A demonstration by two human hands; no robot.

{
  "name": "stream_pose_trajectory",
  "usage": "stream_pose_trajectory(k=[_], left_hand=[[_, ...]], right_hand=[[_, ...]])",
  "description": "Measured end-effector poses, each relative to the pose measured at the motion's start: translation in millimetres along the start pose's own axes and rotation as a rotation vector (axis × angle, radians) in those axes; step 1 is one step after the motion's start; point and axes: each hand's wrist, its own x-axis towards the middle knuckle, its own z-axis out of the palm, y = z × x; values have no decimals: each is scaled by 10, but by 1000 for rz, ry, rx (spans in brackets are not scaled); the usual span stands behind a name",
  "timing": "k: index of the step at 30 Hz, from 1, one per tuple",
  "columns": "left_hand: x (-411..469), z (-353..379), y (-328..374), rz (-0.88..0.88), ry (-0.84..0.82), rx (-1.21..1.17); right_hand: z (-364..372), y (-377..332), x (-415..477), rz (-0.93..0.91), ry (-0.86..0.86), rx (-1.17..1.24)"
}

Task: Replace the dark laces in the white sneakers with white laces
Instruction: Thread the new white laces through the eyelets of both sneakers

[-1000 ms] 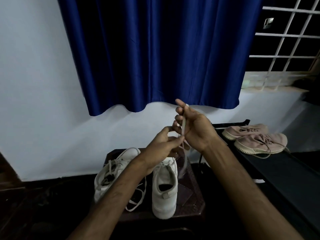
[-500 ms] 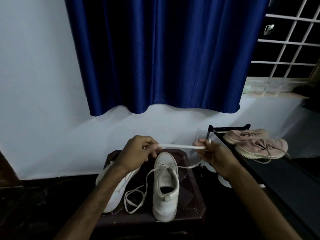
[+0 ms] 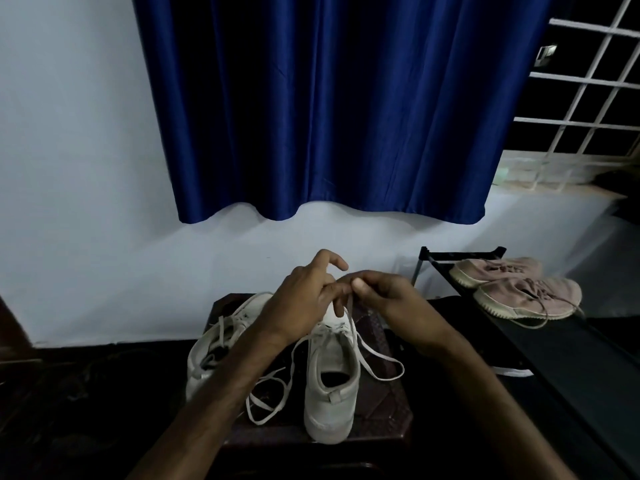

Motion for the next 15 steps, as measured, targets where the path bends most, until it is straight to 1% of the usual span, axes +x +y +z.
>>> stream_pose_trajectory(k=[2, 5, 9, 10, 12, 15], left_hand=[[-1, 0, -21, 3, 13, 25], [-22, 9, -86, -22, 1, 70], [-74, 22, -148, -17, -80, 161], [-95, 19, -158, -29, -86, 162], [-158, 29, -197, -134, -76, 144], [-308, 200, -337, -336, -100, 270]], right_hand=[[45, 44, 36, -15, -1, 107], [21, 134, 78, 82, 48, 306], [-41, 262, 83, 219, -134, 503], [-74, 285, 83, 241, -141, 524], [-164, 334, 91, 272, -55, 539], [-232, 463, 112, 268, 74, 514]])
